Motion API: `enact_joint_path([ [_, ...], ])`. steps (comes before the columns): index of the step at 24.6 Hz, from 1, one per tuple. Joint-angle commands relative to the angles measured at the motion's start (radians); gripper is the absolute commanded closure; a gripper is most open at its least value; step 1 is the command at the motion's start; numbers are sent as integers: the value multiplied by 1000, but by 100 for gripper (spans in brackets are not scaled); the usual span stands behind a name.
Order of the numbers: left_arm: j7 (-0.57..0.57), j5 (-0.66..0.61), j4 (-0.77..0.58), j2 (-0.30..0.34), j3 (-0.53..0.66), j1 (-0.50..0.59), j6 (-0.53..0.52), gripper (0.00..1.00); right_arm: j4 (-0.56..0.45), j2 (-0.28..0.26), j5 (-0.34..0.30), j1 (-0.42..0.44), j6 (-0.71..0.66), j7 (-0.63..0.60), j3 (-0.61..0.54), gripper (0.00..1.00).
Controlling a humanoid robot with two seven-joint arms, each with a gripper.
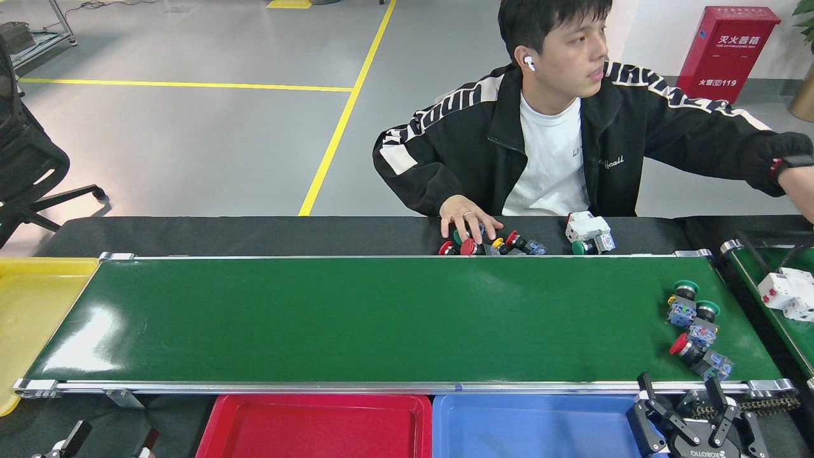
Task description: Pick switch part from conveyor to tray
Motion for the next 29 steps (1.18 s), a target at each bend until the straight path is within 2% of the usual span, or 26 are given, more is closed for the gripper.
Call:
enact_joint_path([
  [1, 5, 5, -14, 3, 5, 0, -2, 0, -8, -4, -1, -12, 3, 0, -1, 1],
  [7, 5, 5, -14, 5, 6, -1, -2, 0, 3, -13, -1, -66, 112, 32, 5, 1],
  [15, 5, 5, -14, 5, 9, 0, -2, 0, 3, -15, -1, -23, 114, 64, 13, 1],
  [18, 3, 5, -19, 3, 2, -1, 1, 0, 44, -12, 9, -35, 118, 64, 63, 1],
  [22, -18, 3, -25, 2, -3, -9, 2, 0, 124, -12, 12, -107, 120, 64, 94, 2],
  [26, -26, 3, -25, 2, -3, -14, 1, 0, 256, -21, 22, -250, 161, 81, 120, 5],
  [28, -26, 3, -25, 3, -3, -12, 1, 0, 352, -58, 22, -302, 166, 87, 154, 17],
  [29, -26, 3, -25, 3, -3, -14, 1, 0, 381, -79, 17, -325, 166, 87, 166, 27],
])
